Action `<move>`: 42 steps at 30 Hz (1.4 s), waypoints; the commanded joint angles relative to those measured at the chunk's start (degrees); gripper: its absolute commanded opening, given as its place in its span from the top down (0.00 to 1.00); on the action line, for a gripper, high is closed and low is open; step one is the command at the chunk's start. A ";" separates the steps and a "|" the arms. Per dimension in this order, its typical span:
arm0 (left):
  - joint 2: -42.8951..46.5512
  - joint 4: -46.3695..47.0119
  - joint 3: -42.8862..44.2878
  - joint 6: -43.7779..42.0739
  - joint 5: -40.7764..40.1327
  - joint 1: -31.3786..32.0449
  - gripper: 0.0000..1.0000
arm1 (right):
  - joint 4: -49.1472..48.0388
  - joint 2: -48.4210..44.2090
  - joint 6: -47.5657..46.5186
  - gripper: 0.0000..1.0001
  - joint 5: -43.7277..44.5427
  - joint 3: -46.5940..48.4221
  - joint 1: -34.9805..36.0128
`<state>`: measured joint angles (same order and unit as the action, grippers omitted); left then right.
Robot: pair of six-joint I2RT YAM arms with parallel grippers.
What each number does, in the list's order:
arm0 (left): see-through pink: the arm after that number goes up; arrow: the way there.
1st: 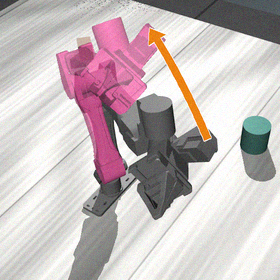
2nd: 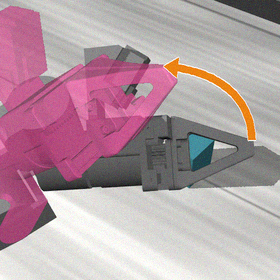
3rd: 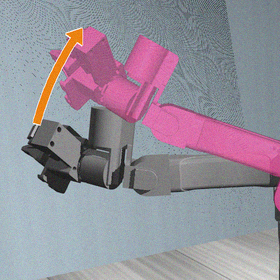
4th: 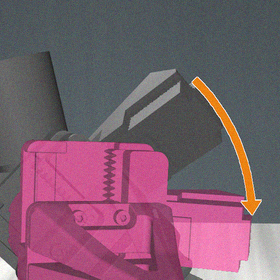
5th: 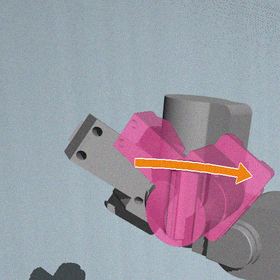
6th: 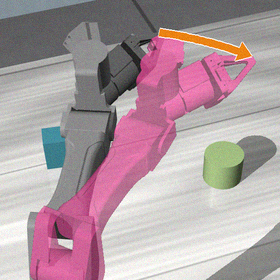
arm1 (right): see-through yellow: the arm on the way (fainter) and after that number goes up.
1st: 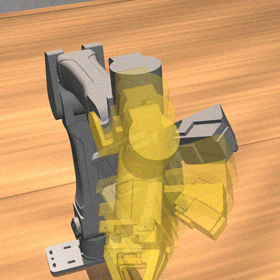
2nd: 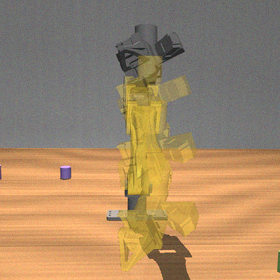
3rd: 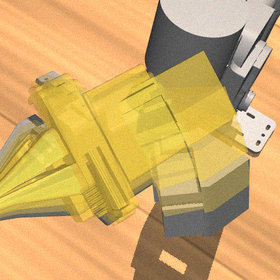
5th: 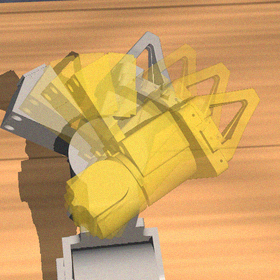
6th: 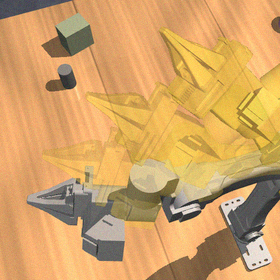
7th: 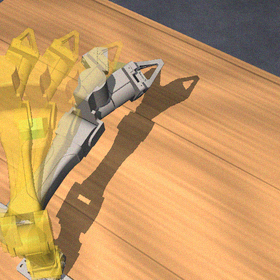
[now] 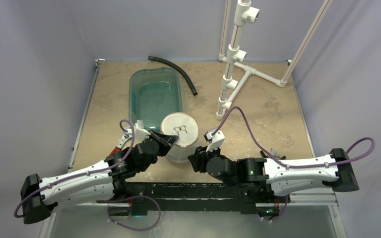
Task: Unzip the laundry bag and remove the bra
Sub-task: Unzip the laundry bag at the center of the board.
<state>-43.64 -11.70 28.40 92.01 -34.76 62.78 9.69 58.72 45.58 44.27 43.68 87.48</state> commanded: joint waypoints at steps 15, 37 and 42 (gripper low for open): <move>0.21 0.02 2.38 1.39 0.53 0.17 1.00 | 0.89 10.71 6.99 0.58 6.41 5.95 0.23; 1.07 -0.65 2.44 0.89 2.17 0.15 1.00 | 4.47 16.67 8.59 0.67 8.29 9.76 -2.02; 1.27 -0.75 2.36 0.73 2.62 0.15 1.00 | 4.40 17.27 8.35 0.68 8.11 9.93 -2.53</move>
<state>-43.11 -12.60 28.62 92.51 -32.71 62.76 13.28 75.77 52.80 50.00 51.48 85.41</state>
